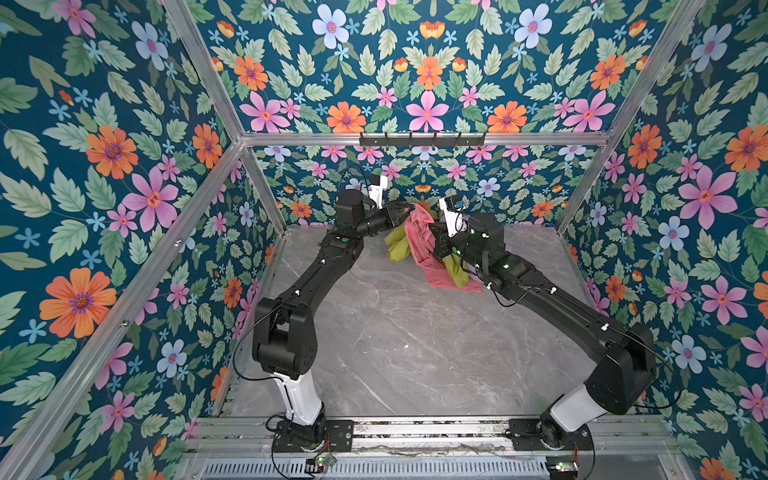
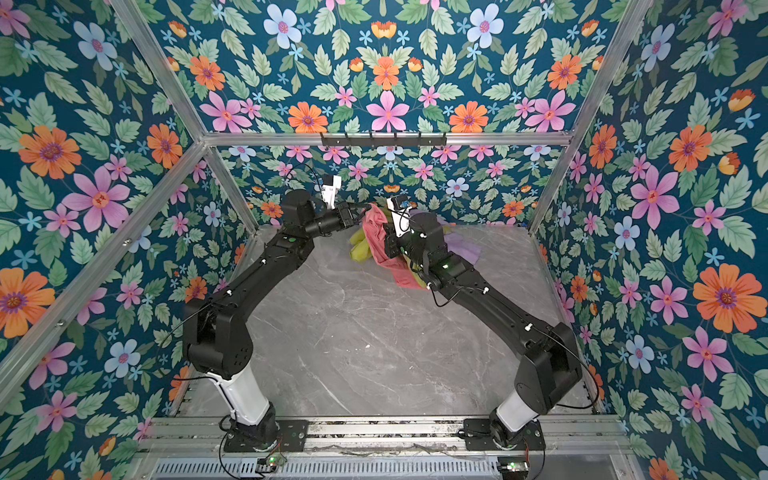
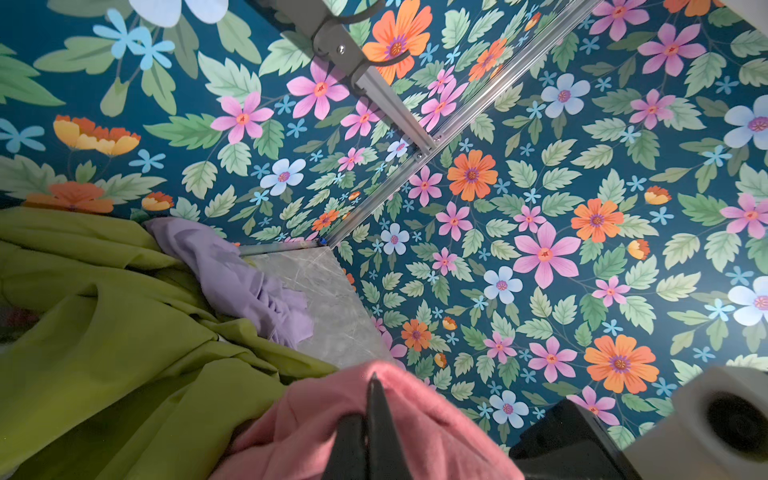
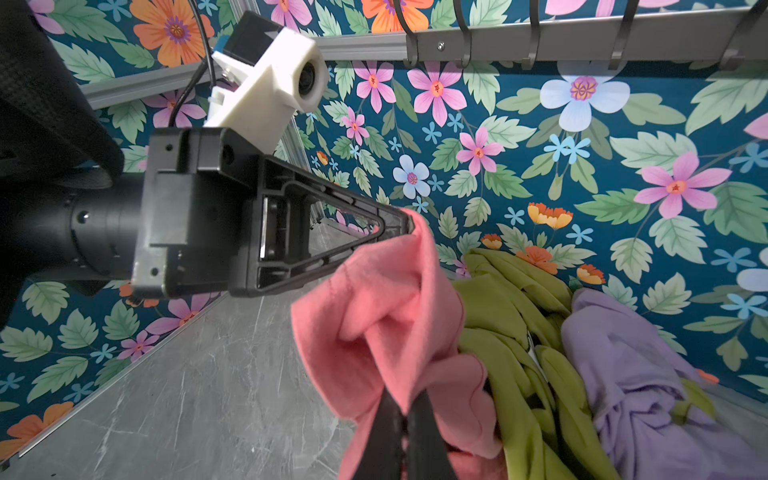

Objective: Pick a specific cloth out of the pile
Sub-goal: 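Lift the pink cloth upward out of the pile with both grippers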

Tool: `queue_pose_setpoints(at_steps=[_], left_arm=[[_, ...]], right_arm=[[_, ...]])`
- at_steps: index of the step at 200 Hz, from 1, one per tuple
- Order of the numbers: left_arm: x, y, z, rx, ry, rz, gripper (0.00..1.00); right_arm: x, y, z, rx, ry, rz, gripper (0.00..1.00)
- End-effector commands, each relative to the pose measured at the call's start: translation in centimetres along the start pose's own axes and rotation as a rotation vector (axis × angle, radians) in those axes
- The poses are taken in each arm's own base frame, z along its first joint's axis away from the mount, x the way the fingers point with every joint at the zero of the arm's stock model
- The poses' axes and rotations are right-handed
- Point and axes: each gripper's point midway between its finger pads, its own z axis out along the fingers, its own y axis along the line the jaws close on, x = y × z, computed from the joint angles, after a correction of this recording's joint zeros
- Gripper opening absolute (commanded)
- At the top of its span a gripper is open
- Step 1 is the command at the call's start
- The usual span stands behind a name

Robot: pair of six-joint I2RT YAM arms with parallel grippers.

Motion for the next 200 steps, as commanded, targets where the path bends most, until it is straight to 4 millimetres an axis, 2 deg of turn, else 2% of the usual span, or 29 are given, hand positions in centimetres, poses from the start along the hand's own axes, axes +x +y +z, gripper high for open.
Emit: queue_pose_setpoints(at_steps=[1, 99, 163, 200], left_arm=[[-1.6, -1.2, -0.2, 0.035, -0.038, 0.034, 0.00], [-3.9, -3.9, -0.8, 0.081, -0.086, 0.065, 0.00], [-5.0, -5.7, -1.3, 0.116, -0.110, 0.073, 0.00], [-5.8, -7.2, -2.1, 0.135, -0.133, 0.092, 0.00]], right_arm=[[-3.2, 0.8, -1.0, -0.031, -0.090, -0.025, 0.00], [-7.3, 1.8, -3.9, -0.069, -0.158, -0.049, 0.00], [-7.6, 2.1, -4.5, -0.081, -0.156, -0.052, 0.00], [-8.7, 2.6, -5.6, -0.104, -0.182, -0.057, 0.00]])
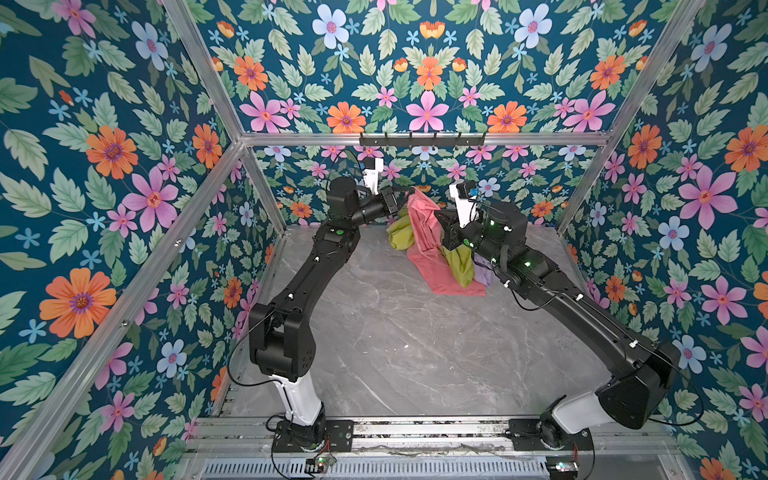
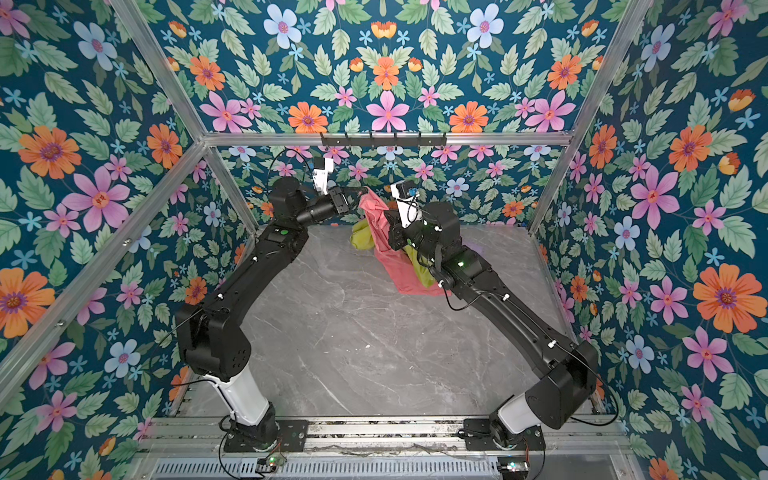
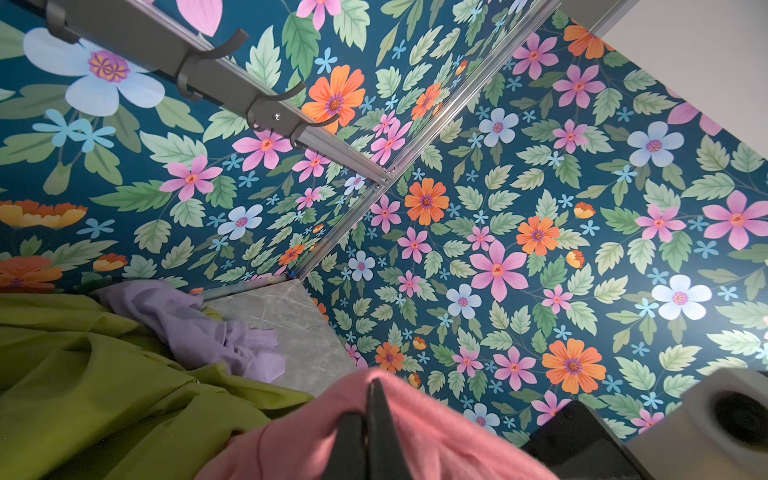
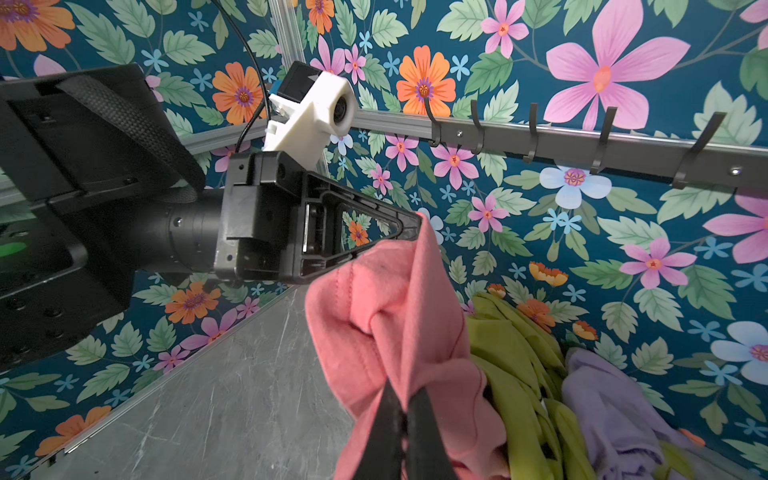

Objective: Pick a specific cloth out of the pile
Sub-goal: 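Lift the pink cloth upward out of the pile with both grippers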

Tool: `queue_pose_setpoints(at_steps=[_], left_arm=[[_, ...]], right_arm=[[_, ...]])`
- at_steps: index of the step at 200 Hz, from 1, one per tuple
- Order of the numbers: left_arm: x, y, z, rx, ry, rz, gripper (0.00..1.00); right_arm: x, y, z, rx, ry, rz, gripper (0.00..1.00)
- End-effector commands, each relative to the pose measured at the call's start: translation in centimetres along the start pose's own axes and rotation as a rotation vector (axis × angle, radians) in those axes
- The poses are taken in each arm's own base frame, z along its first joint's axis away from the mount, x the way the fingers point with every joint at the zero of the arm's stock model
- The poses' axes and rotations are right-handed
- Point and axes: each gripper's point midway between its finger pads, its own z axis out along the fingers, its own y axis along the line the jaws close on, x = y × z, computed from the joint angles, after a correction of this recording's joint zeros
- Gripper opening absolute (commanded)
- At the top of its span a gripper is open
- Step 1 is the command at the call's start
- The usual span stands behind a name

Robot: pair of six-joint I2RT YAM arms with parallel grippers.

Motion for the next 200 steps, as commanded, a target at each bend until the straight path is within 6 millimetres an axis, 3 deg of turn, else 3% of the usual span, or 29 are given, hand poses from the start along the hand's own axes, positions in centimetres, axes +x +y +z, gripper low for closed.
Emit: queue_pose_setpoints(at_steps=[1, 109, 151, 179, 200], left_arm=[[-2.1, -2.2, -0.5, 0.041, -0.068, 0.056, 0.00], [-3.3, -3.5, -0.7, 0.061, -0.087, 0.092, 0.00], [-3.2, -2.7, -0.7, 0.045, -0.084, 0.088, 0.00], [-2.8, -1.8, -0.5, 0.027, -0.073, 0.073, 0.00], [-2.2, -1.4, -0.5, 0.021, -0.058, 0.067, 0.00]], right_arm=[[-2.8, 1.0, -1.0, -0.045, -0.085, -0.015, 0.00], [-5.8, 2.4, -3.3, -0.094, -0.141, -0.053, 0.00], [-6.0, 2.5, -3.6, -0.096, -0.140, -0.064, 0.00], [-4.9, 2.1, -3.1, -0.075, -0.113, -0.077, 0.00], [-2.4, 1.6, -2.4, -0.065, -0.060, -0.073, 0.00]])
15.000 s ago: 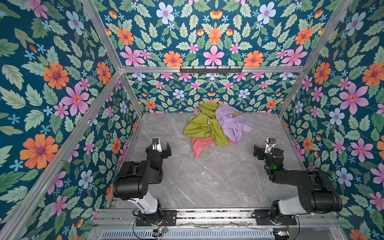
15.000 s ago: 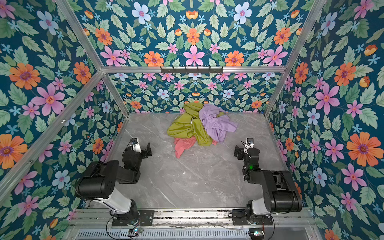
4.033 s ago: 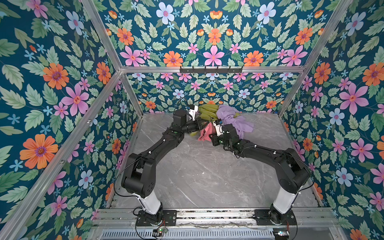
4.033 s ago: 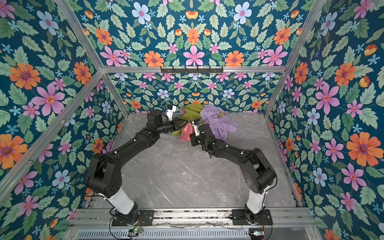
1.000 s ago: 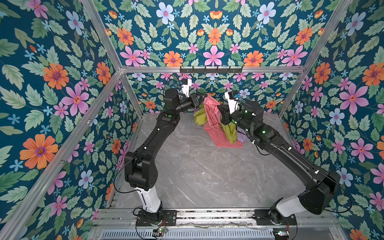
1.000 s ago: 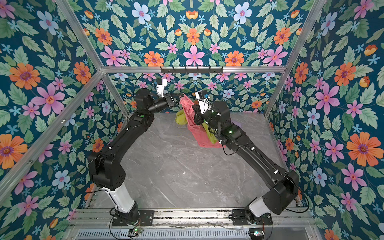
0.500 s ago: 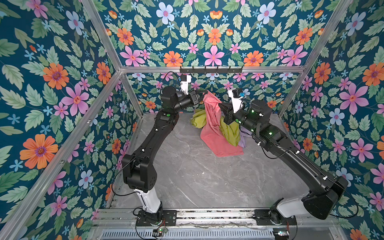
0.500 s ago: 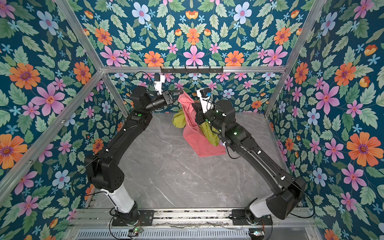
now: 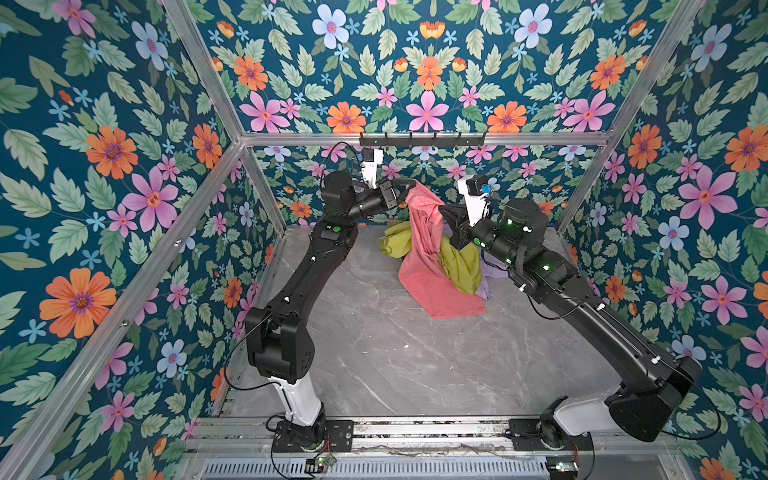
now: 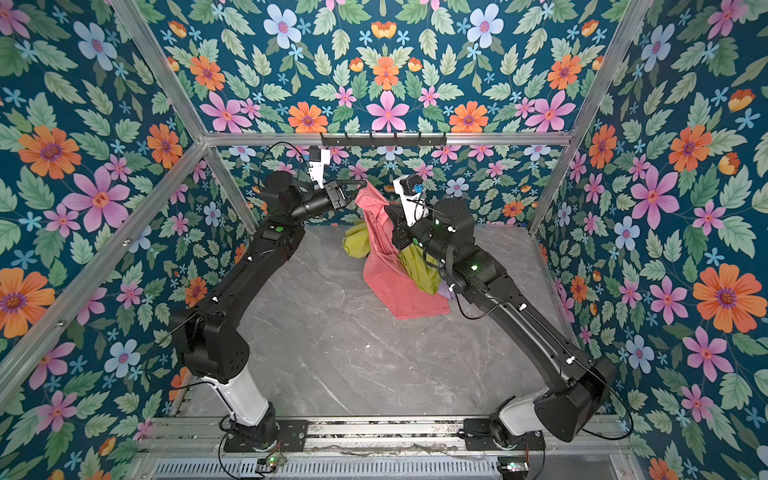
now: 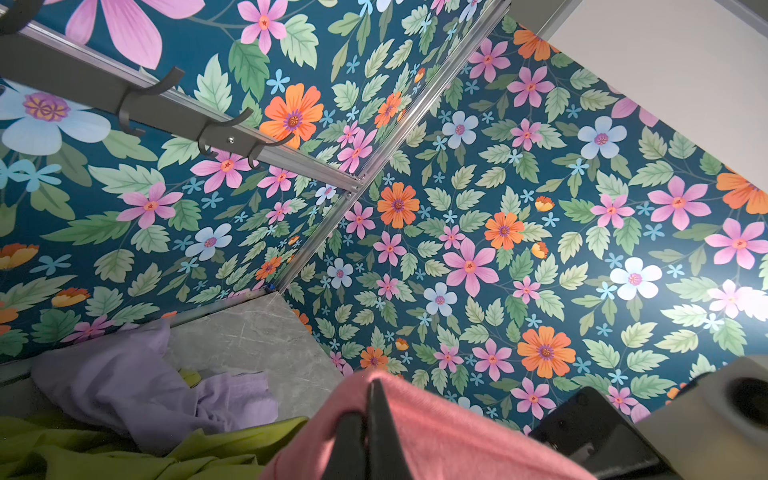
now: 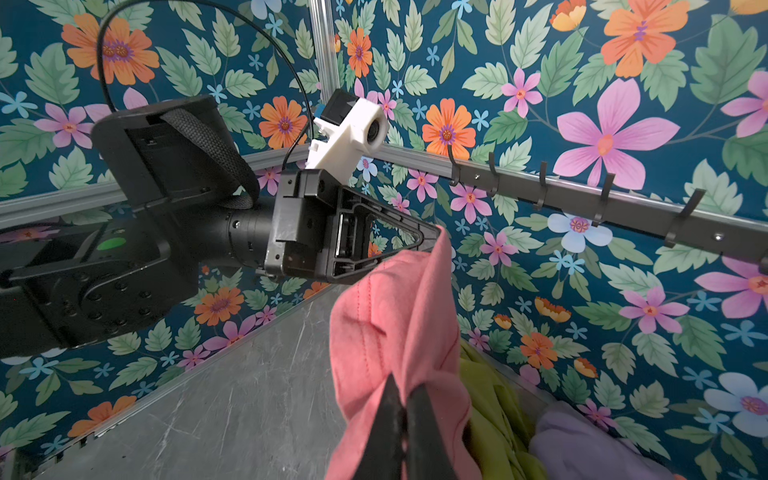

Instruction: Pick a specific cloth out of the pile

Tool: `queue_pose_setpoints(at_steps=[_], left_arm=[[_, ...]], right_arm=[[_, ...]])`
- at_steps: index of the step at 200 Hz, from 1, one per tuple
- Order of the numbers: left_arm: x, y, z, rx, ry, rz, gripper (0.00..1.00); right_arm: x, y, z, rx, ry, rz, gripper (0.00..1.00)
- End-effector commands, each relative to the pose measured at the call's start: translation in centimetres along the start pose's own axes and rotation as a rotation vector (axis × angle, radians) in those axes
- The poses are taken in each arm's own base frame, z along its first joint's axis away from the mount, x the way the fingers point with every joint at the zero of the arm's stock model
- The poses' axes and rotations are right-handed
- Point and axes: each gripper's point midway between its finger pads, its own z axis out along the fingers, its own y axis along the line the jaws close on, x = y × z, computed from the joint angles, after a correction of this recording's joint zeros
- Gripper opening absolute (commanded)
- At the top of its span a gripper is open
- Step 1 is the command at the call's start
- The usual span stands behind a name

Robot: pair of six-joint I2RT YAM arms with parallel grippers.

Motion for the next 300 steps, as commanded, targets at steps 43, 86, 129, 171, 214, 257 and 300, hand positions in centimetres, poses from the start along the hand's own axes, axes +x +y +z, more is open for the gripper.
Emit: queue_pose_setpoints(at_steps=[43, 86, 129, 171, 214, 257, 300], left_arm=[[-0.6, 0.6, -0.7, -0.038, -0.042, 0.024, 0.00], [-1.3, -0.5, -0.7, 0.000, -0.061, 0.018, 0.00], [-1.9, -1.2, -0.7, 0.014, -0.072, 0.021, 0.00], [-1.9, -1.4, -0.7, 0.020, -0.074, 0.017, 0.00], [-1.9, -1.5, -0.8, 0.022, -0.077, 0.015, 0.00], [-1.8, -1.6, -0.7, 0.025, -0.077, 0.013, 0.00], [-1.6, -1.4, -0.7, 0.022, -0.074, 0.011, 0.00]], right_arm=[[4.4, 0.2, 0.5, -0.048, 0.054, 0.011, 0.09], [7.8, -0.3, 1.5, -0.058, 0.099, 0.030, 0.66], [11.9, 0.0, 2.7, -0.086, 0.072, -0.085, 0.98], [15.0, 0.1, 4.4, -0.110, 0.021, -0.257, 0.99], [16.1, -1.2, 6.6, -0.060, 0.026, -0.284, 0.99], [17.3, -1.6, 8.5, -0.054, 0.040, -0.275, 0.81], [16.5, -1.6, 8.7, -0.057, 0.025, -0.273, 0.34]])
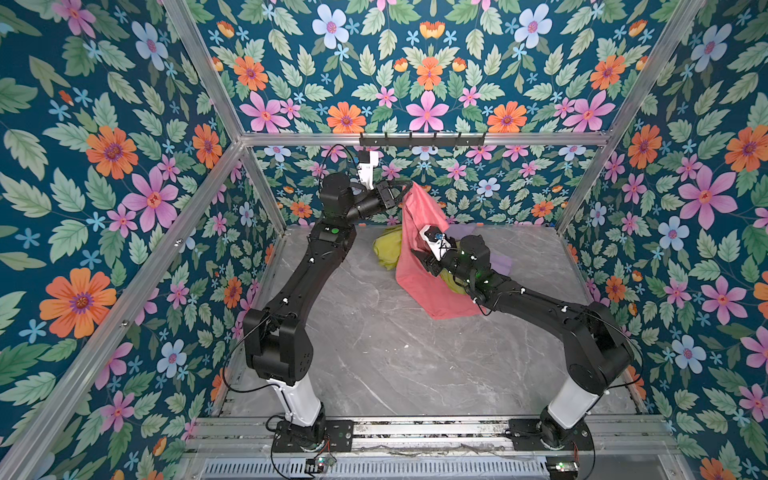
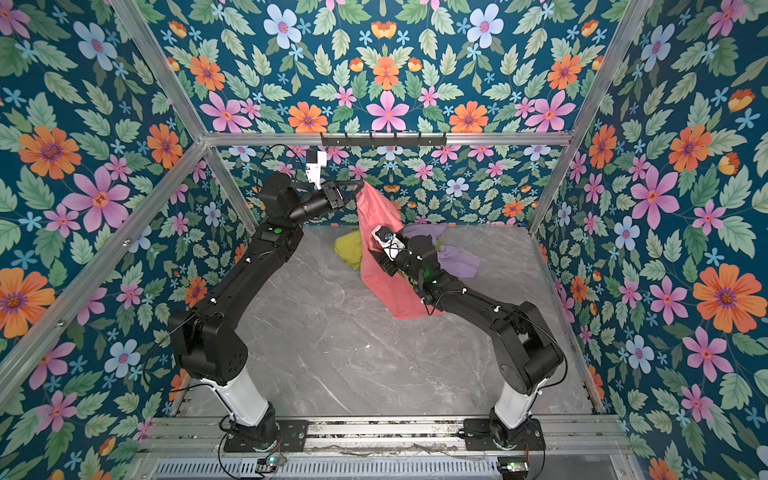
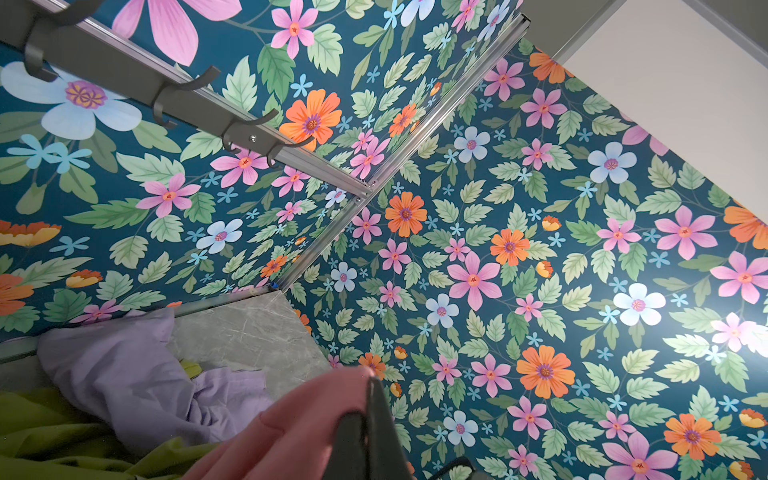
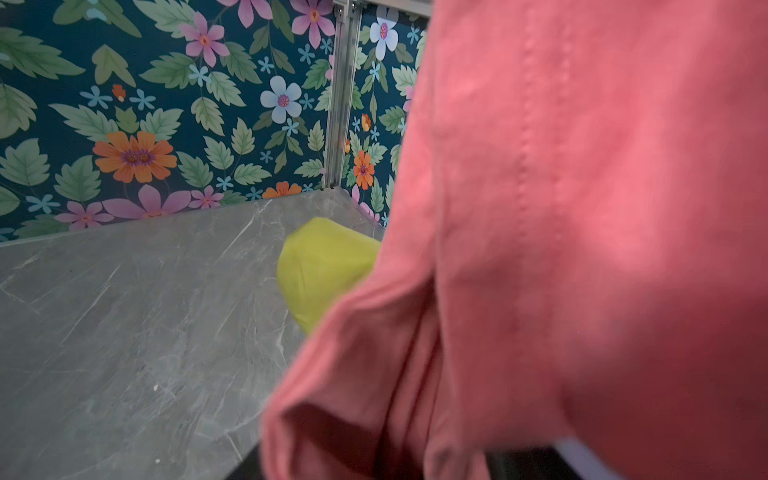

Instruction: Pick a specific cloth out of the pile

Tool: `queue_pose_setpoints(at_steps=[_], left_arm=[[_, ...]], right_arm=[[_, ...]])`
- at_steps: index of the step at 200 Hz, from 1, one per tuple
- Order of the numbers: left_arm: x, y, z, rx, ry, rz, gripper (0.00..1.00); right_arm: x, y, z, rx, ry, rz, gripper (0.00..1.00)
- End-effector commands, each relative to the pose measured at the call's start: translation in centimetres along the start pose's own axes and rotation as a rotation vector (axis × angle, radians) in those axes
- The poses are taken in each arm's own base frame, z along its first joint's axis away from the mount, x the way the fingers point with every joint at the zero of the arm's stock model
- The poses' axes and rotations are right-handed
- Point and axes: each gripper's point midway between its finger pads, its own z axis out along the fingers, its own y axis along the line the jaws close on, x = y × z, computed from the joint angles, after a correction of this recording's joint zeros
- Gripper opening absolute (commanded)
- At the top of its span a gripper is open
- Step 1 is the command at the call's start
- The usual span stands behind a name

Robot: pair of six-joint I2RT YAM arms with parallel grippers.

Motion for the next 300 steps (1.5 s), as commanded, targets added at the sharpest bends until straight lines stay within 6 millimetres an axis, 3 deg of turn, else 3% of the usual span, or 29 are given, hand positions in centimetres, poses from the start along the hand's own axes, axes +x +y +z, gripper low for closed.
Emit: queue_pose_setpoints(at_steps=[1, 23, 51, 99, 101, 104, 157, 247, 300], left_arm=[[-1.3, -1.9, -0.3, 0.049, -0.053, 0.070, 0.00], [-1.1, -1.4, -0.2, 0.043, -0.050, 0.067, 0.00], [-0.6, -0.5, -0.1, 0.026, -0.045, 0.067, 0.00], [0.1, 1.8, 0.4, -0.004, -0.036, 0.047, 0.00], [0.1, 1.7, 0.5, -0.003, -0.036, 0.047, 0.00], [0.1, 1.8, 0.5, -0.003, -0.036, 0.047, 0.00], [-0.1, 2.8, 1.0, -0.013, -0.040, 0.044, 0.00], [-0.1, 4.7, 1.2, -0.025, -0.044, 0.017, 0.00], [-0.7, 4.8, 1.6, -0.008, -0.051, 0.009, 0.00]], right_arm=[[-1.3, -0.3, 0.1, 0.008, -0.043, -0.005, 0.33], [-1.7, -0.4, -0.1, 0.008, -0.050, -0.005, 0.13], [-2.9, -0.4, -0.7, 0.001, -0.068, -0.004, 0.00], [-4.7, -0.8, -1.1, 0.006, -0.091, -0.029, 0.00], [-6.0, -1.0, -1.8, 0.015, -0.118, -0.037, 0.00], [-6.5, -1.1, -2.0, 0.019, -0.126, -0.041, 0.00], [-8.9, -1.8, -2.9, 0.042, -0.167, -0.079, 0.00], [-11.4, -2.6, -3.7, 0.059, -0.193, -0.130, 0.00], [-13.1, -3.0, -4.0, 0.058, -0.203, -0.156, 0.00]])
